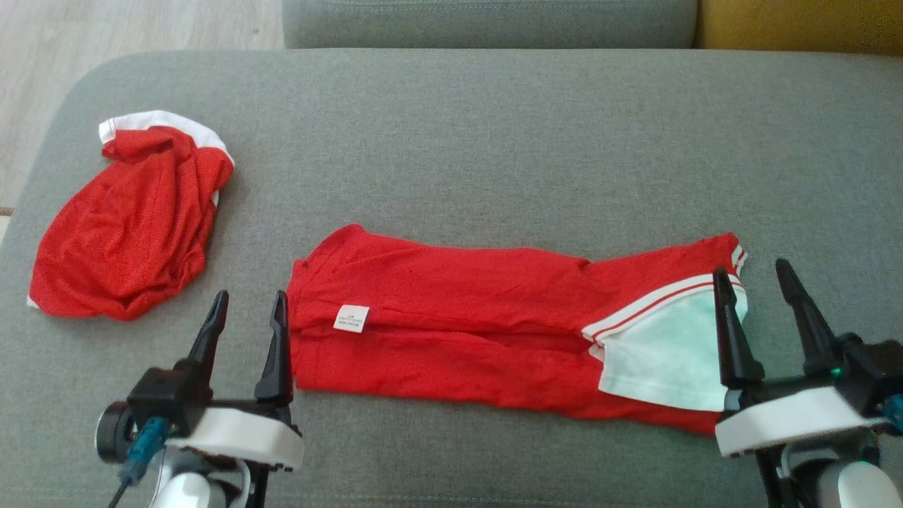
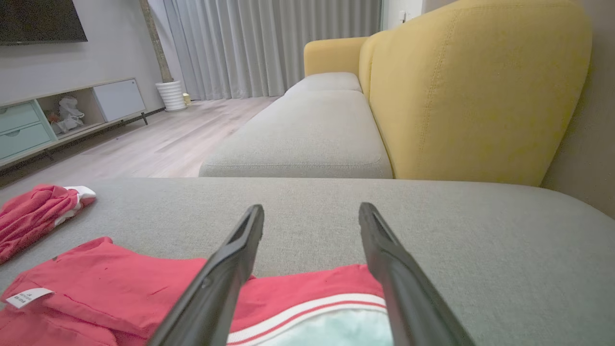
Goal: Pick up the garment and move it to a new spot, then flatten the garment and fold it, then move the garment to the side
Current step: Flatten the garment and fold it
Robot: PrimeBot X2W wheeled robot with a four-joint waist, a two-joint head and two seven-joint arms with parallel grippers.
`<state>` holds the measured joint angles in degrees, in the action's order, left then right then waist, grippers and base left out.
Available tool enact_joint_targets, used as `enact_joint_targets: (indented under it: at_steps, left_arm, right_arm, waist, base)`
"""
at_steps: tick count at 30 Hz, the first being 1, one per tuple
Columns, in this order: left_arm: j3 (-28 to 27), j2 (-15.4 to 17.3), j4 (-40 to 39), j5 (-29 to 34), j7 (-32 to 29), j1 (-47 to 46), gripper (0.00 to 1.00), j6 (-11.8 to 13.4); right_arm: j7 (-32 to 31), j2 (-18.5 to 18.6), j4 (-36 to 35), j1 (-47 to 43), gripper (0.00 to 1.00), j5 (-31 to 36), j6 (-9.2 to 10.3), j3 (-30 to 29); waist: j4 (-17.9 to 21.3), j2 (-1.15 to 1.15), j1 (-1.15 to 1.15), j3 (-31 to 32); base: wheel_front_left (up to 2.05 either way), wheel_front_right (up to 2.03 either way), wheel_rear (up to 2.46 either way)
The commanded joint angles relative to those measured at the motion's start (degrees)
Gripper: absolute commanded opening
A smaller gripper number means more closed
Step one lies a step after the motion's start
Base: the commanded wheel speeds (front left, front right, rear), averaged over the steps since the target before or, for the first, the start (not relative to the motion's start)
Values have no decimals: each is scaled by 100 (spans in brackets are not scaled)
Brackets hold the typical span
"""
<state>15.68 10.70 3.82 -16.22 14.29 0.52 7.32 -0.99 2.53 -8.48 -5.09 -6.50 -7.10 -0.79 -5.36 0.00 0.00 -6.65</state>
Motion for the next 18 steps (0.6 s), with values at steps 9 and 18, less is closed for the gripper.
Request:
enact_joint_targets:
  at_steps: [9,18]
  left_arm:
    - [-186,76,-196,195,70,-35,100,-33]
    - [-195,84,-187,228,71,-76,100,-73]
  right_arm:
    - [41,35,-91,-58,100,-88,-39,50]
    - [61,35,15,-47,100,-138,-39,21]
  waist:
    - [0,0,0,84]
    - [23,0,0,45]
  base:
    - [0,0,0]
    - [0,0,0]
